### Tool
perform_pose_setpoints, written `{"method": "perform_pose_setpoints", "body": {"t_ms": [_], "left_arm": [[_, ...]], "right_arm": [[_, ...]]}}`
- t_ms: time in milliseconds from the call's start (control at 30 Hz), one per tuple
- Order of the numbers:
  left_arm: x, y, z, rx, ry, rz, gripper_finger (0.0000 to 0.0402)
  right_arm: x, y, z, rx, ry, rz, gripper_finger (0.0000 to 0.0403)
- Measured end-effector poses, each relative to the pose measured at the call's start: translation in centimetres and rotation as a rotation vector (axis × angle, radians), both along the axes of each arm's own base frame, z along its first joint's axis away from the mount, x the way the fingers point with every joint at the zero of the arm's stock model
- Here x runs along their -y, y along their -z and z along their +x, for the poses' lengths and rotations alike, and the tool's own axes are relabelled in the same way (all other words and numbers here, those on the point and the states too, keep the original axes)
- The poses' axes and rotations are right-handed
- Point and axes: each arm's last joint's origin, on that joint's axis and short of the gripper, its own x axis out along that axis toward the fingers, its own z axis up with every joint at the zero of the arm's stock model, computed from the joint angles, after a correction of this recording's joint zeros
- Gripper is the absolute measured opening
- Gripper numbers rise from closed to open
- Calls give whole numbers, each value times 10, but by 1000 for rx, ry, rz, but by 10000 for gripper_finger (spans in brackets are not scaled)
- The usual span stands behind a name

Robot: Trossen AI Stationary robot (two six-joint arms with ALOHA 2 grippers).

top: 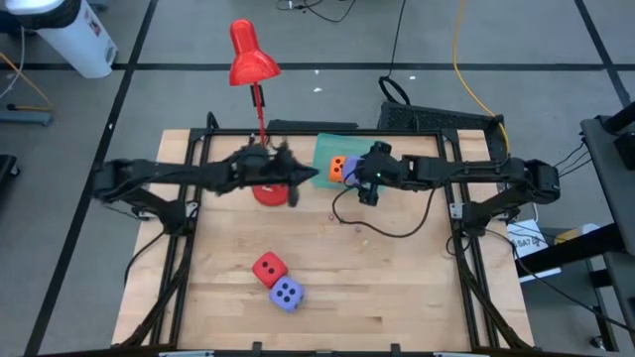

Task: Pick & Place Dice
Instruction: Put the right big purple dice into the green bin

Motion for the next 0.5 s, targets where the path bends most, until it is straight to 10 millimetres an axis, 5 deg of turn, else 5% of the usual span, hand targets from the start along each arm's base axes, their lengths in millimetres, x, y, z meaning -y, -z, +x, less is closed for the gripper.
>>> {"method": "perform_pose_setpoints", "body": {"t_ms": [500], "left_arm": [[-42, 11, 118, -108, 104, -100, 3]], "right_arm": [[2, -2, -23, -111, 35, -5, 393]]}}
